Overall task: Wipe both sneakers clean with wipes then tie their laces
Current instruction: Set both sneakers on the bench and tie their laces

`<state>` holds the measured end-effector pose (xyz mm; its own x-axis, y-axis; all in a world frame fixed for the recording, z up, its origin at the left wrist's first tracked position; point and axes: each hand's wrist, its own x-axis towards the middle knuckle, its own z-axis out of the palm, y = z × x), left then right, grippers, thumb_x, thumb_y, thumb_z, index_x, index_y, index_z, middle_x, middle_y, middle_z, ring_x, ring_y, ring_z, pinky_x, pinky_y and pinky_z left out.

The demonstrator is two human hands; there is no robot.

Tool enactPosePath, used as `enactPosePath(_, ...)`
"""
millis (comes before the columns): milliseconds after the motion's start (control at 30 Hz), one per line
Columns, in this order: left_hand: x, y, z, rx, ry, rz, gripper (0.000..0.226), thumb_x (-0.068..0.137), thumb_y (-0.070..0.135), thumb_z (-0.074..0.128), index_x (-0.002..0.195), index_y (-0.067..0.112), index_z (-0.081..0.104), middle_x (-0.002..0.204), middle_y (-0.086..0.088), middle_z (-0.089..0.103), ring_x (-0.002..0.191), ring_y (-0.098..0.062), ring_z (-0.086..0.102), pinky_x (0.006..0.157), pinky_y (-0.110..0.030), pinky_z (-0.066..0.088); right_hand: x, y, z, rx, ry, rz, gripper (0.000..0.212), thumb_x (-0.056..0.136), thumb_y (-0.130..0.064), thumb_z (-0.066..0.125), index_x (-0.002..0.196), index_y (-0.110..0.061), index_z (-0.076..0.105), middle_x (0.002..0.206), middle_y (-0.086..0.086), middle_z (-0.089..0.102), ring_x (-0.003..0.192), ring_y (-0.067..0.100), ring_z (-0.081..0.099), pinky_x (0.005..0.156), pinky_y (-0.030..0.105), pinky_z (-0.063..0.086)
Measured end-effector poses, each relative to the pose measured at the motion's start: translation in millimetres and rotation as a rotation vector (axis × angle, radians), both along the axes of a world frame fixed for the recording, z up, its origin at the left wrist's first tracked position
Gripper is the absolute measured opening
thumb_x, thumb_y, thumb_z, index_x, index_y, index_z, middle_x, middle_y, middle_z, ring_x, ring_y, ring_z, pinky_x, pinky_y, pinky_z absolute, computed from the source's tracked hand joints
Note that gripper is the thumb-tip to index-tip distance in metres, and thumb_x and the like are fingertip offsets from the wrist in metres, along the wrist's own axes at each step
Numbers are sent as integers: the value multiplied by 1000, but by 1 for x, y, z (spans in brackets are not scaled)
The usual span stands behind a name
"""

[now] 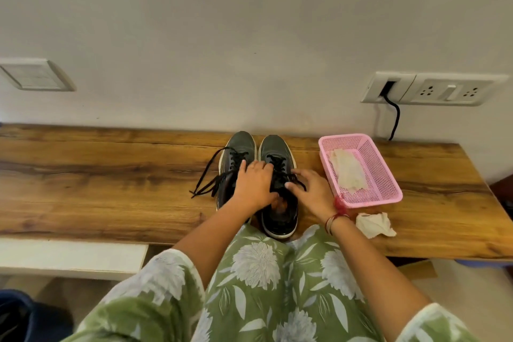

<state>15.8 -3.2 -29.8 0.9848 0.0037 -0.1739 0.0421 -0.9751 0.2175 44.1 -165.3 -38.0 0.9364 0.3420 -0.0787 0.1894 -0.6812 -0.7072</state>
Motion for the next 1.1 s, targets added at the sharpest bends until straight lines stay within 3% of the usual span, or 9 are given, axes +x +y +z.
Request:
enactPosePath(133,1,-4,-3,7,-73,16,55,91,33,56,136,8,37,102,-6,67,103,-24,62,118,-41,11,-5,9,-9,-32,-38,-7,27,87,-25,64,112,-15,64,108,4,68,99,21,63,80,29,47)
enactPosePath(267,-5,-7,-7,52,-101,31,37,95,19,44,129,4,41,82,-5,67,81,-25,64,120,-35,10,-8,20,-7,-83,-89,-53,18,83,-22,62,97,-12,66,93,5,69,85,23,64,68,29,46)
enactPosePath(467,-19,-12,-10,111,-65,-7,39,95,15,42,132,4,38,84,-5,68,83,-24,65,120,-35,4,-21,7,-14,-166,-173,-85,19,84,-24,59,97,-14,67,91,5,69,85,23,63,65,30,43)
enactPosePath(633,-23,-17,-13,109,-63,8,31,92,10,42,123,6,44,84,-5,67,83,-24,65,119,-33,5,-26,-2,-18,-181,-195,-114,20,84,-23,58,98,-14,67,92,7,69,85,25,64,65,29,42)
enactPosePath(767,-24,-21,-16,80,-64,10,28,93,9,42,121,7,43,90,-6,67,87,-24,64,121,-33,10,-27,-6,-20,-106,-142,-147,19,84,-23,61,98,-13,68,92,7,69,85,24,64,67,30,47)
enactPosePath(833,-25,-19,-19,43,-87,7,27,98,18,41,123,8,44,94,-6,67,92,-24,64,119,-33,15,-24,-9,-20,-45,-123,-89,21,85,-28,64,98,-13,69,93,4,69,87,20,64,73,32,50)
enactPosePath(933,-23,-13,-16,-101,-145,35,36,101,40,38,112,9,53,91,-9,69,91,-26,63,107,-33,32,-19,-16,-20,66,-56,-63,24,89,-34,62,97,-12,70,95,1,69,90,16,62,80,35,50)
enactPosePath(1033,-19,-4,-7,-188,-129,52,36,101,40,41,104,9,59,89,-11,68,86,-29,63,75,-38,48,-15,-24,-25,104,3,-75,10,89,-18,64,93,-11,70,92,2,69,87,19,63,78,37,51)
enactPosePath(1100,-16,0,2,-220,-61,38,32,100,36,45,104,9,61,91,-10,68,87,-27,63,70,-35,47,-13,-29,-25,141,53,-109,4,87,-14,66,85,-14,69,84,-1,69,81,15,63,73,29,50)
